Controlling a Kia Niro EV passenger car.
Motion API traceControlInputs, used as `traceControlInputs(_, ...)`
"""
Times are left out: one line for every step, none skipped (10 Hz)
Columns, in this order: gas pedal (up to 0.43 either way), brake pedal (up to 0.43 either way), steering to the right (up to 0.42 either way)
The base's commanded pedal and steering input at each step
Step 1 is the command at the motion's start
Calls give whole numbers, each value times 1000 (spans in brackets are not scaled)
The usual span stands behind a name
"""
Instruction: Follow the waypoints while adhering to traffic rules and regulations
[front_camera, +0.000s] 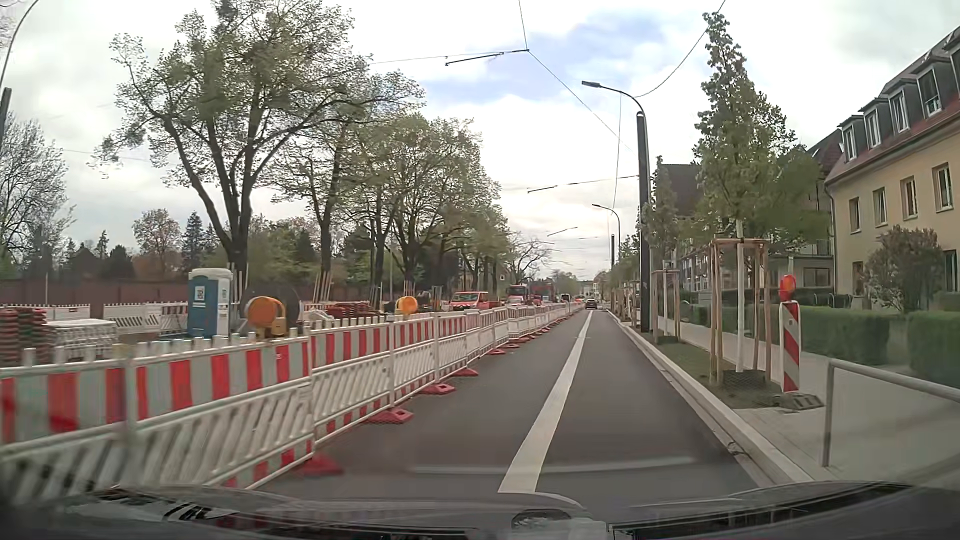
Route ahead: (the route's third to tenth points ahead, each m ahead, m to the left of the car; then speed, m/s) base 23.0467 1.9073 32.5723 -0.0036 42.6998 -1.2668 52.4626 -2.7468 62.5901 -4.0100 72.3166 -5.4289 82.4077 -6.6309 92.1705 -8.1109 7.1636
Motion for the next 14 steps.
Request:
traceControlInputs(67, 0, 105)
traceControlInputs(67, 0, 97)
traceControlInputs(67, 0, 91)
traceControlInputs(67, 0, 86)
traceControlInputs(67, 0, 80)
traceControlInputs(67, 0, 74)
traceControlInputs(67, 0, 69)
traceControlInputs(67, 0, 61)
traceControlInputs(67, 0, 53)
traceControlInputs(67, 0, 46)
traceControlInputs(67, 0, 41)
traceControlInputs(67, 0, 32)
traceControlInputs(67, 0, 24)
traceControlInputs(67, 0, 16)
